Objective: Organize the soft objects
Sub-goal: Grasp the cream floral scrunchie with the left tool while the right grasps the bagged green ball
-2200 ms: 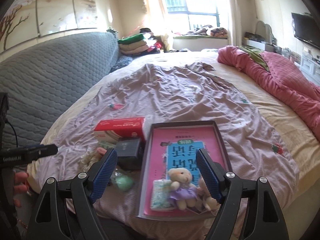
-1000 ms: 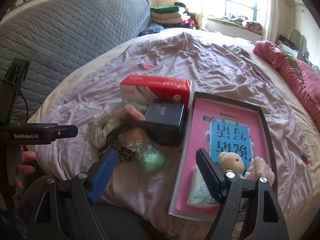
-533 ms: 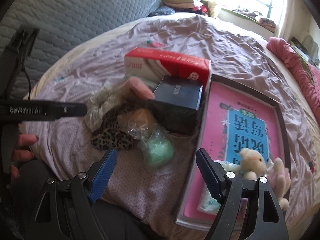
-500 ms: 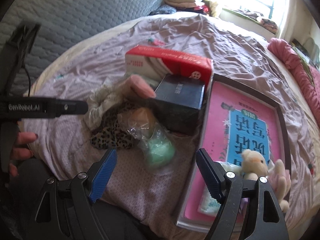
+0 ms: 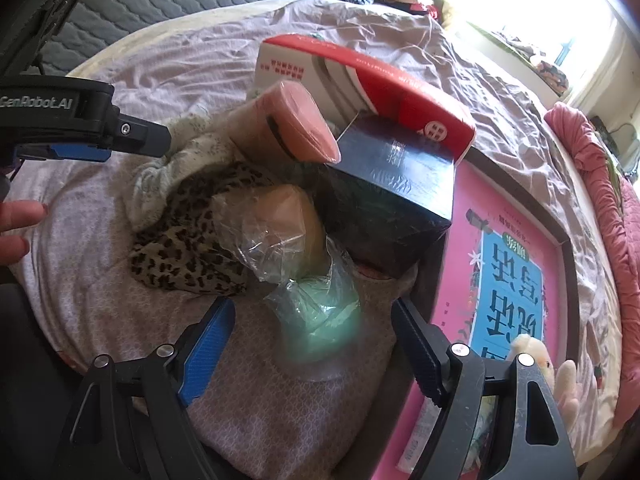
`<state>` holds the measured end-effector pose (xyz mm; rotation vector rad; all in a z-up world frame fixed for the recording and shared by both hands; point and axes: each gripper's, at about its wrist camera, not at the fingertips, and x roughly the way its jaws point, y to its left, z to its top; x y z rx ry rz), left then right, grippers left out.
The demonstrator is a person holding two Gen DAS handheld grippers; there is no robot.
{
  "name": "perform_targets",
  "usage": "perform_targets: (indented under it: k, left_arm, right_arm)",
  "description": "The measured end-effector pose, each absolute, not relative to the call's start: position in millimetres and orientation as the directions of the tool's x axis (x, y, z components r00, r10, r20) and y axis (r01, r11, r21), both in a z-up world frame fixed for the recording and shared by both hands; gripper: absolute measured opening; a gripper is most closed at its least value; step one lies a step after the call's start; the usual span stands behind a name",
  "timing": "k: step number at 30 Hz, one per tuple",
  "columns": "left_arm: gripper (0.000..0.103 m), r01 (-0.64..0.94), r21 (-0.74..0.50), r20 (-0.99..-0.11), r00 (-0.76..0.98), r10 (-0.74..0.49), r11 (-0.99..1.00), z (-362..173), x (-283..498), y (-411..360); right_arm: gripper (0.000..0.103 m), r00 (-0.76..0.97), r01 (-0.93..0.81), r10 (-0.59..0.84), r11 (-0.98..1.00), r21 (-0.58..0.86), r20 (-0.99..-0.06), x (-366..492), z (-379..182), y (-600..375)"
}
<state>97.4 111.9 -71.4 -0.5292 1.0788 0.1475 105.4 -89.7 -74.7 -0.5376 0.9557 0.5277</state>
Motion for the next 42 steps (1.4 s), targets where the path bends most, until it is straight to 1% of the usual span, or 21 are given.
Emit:
perform_targets:
  k: [1,4,6,10,13,15,16,17,18,20,21,23,24,26,28,31,34,42]
  left_arm:
    - [0.084,-0.371,-0.329,-0.873,0.471,-0.129,0.868,-74,99,113]
    - [0.084,-0.376,-0.315,-0.879,0.462,-0.118,0.871,-81,104,115]
    - [0.084,-0.377,-0.315,-0.879,0.463,-0.117,0.871,-83,106,117]
    - [0.083,-0.373,-0.302,-0.880,0.464,-0.106,0.878,-88,110,117]
    - [0.081,-0.369,-0.275,-0.890,0.447,-0.090,0.888,-92,116,114]
    - [0.076,-0.364,-0.264,-0.891,0.447,-0.080,0.893,-93,117,112]
    - [0.069,-0.362,-0.257,-0.891,0.448,-0.075,0.896,-93,118,111]
    - [0.060,-0.359,-0.246,-0.892,0.448,-0.065,0.900,-93,119,110]
    - [0.055,-0.358,-0.239,-0.892,0.447,-0.059,0.903,-93,119,109]
    - [0.033,-0.349,-0.277,-0.883,0.459,-0.094,0.895,-94,118,109]
    - [0.029,-0.349,-0.289,-0.882,0.459,-0.106,0.891,-95,118,110]
    - [0.019,-0.348,-0.266,-0.887,0.454,-0.087,0.899,-96,117,110]
    - [0.018,-0.344,-0.261,-0.886,0.456,-0.082,0.902,-96,115,110]
    - [0.013,-0.347,-0.281,-0.881,0.462,-0.097,0.895,-96,112,112]
    - [0.010,-0.350,-0.289,-0.879,0.465,-0.102,0.891,-95,107,115]
    - [0.008,-0.351,-0.300,-0.874,0.473,-0.109,0.887,-94,98,116]
    - [0.008,-0.355,-0.305,-0.873,0.476,-0.109,0.884,-89,89,114]
    - [0.007,-0.359,-0.309,-0.857,0.507,-0.094,0.881,-63,71,113]
  right_arm:
    - [0.071,0.470,-0.632,0.180,0.752,-0.187,-0.864,107,-75,-91]
    - [0.058,0.452,-0.625,0.179,0.763,-0.166,-0.874,113,-81,-94]
    - [0.053,0.444,-0.622,0.180,0.767,-0.157,-0.878,114,-83,-95]
    - [0.048,0.437,-0.615,0.198,0.778,-0.130,-0.877,118,-84,-97]
    - [0.046,0.434,-0.611,0.209,0.783,-0.116,-0.876,120,-84,-97]
    - [0.046,0.428,-0.606,0.221,0.790,-0.097,-0.876,122,-83,-99]
    - [0.046,0.426,-0.603,0.227,0.793,-0.089,-0.876,122,-82,-100]
    - [0.046,0.427,-0.600,0.231,0.796,-0.083,-0.874,123,-81,-102]
    - [0.045,0.426,-0.596,0.235,0.799,-0.076,-0.874,124,-80,-103]
    - [0.045,0.420,-0.586,0.250,0.808,-0.050,-0.872,125,-77,-107]
    - [0.045,0.415,-0.579,0.269,0.815,-0.024,-0.869,127,-75,-110]
    - [0.045,0.402,-0.566,0.298,0.824,0.021,-0.866,128,-73,-115]
    - [0.045,0.399,-0.560,0.306,0.828,0.035,-0.864,129,-71,-117]
    - [0.045,0.391,-0.554,0.328,0.830,0.064,-0.860,128,-68,-120]
    - [0.045,0.381,-0.542,0.349,0.834,0.099,-0.856,128,-66,-124]
    - [0.045,0.396,-0.541,0.357,0.835,0.099,-0.846,125,-59,-128]
    - [0.045,0.399,-0.532,0.375,0.838,0.122,-0.837,122,-54,-132]
    - [0.045,0.425,-0.532,0.391,0.838,0.124,-0.816,112,-38,-136]
